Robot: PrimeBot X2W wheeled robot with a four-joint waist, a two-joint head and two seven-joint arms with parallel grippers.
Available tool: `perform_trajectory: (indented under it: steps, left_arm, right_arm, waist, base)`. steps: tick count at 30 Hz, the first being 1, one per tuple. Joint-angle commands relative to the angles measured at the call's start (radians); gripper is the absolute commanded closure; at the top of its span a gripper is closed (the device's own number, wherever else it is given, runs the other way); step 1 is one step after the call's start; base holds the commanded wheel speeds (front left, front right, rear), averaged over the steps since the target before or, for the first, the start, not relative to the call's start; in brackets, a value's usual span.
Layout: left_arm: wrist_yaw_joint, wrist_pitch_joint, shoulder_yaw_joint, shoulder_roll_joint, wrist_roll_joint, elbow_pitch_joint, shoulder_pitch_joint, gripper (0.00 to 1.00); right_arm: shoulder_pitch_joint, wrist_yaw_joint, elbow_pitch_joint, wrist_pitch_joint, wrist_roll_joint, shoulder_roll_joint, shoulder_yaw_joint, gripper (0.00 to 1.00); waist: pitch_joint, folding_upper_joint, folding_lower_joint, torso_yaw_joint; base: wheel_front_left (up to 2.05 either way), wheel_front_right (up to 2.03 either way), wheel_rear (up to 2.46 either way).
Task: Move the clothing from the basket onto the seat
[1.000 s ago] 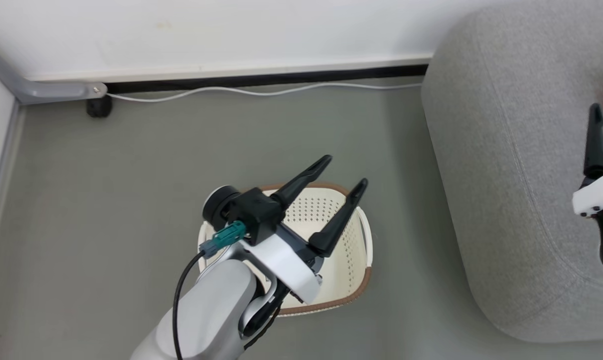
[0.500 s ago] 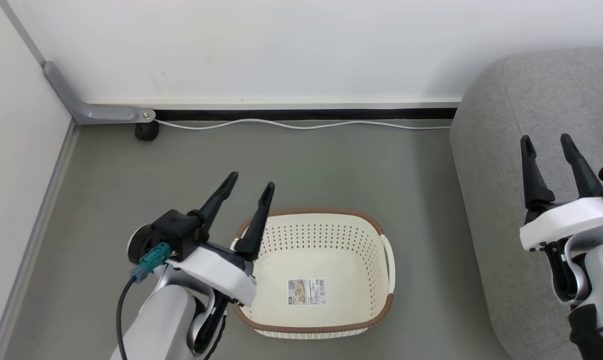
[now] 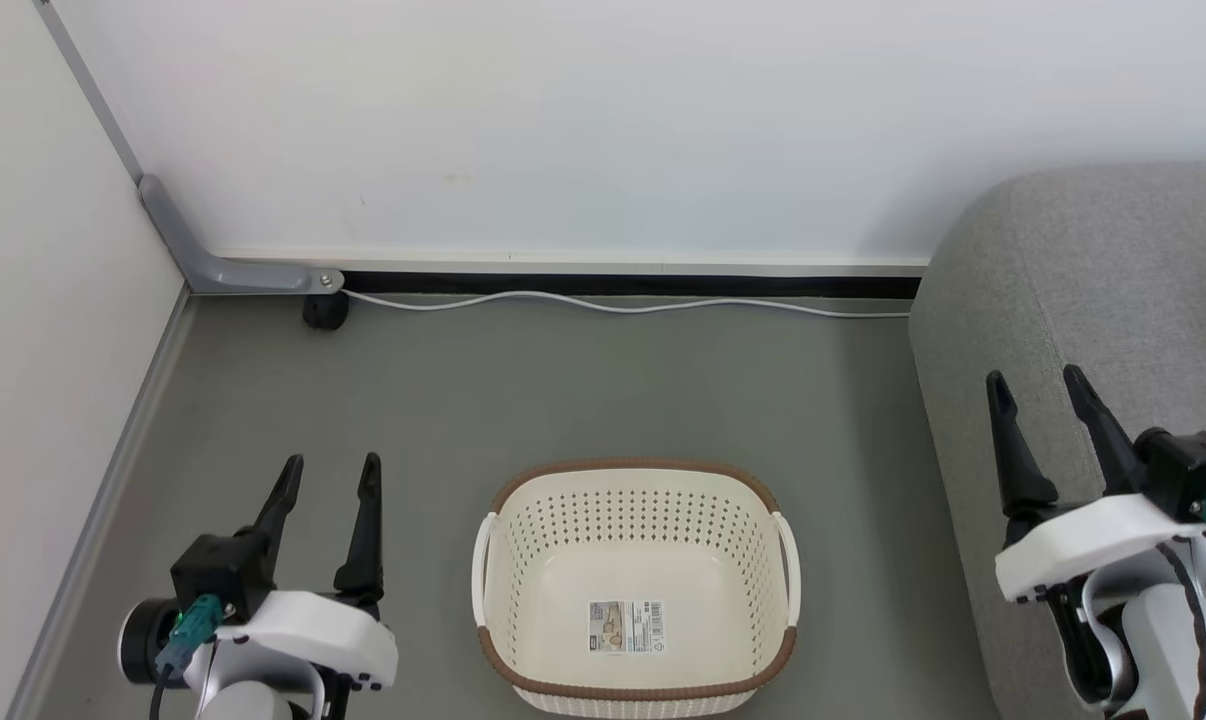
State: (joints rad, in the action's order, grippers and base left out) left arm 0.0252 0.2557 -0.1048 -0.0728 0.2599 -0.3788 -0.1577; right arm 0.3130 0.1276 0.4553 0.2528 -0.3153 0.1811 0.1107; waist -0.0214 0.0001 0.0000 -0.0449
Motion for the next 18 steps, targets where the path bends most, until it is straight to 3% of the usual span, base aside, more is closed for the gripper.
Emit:
perform_trajectory:
  steps: [1,18]
  left_arm:
    - [-0.008,0.006,0.039,-0.008,-0.012,0.027,-0.012,0.0]
    - [0.01,0.006,0.129,0.022,-0.049,0.052,0.114,0.0]
  right_arm:
    - [-0.005,0.003,-0.033,0.009,0.011,0.004,0.015,0.0]
    - [-0.179,0.003,-0.114,0.009,0.074,-0.051,-0.024,0.0]
  waist:
    - [0.005,-0.0001,0.0,-0.001]
    - [0.034,-0.0001,0.0,0.034]
  base:
    - [0.0,0.0,0.0]
    - [0.0,0.0,0.0]
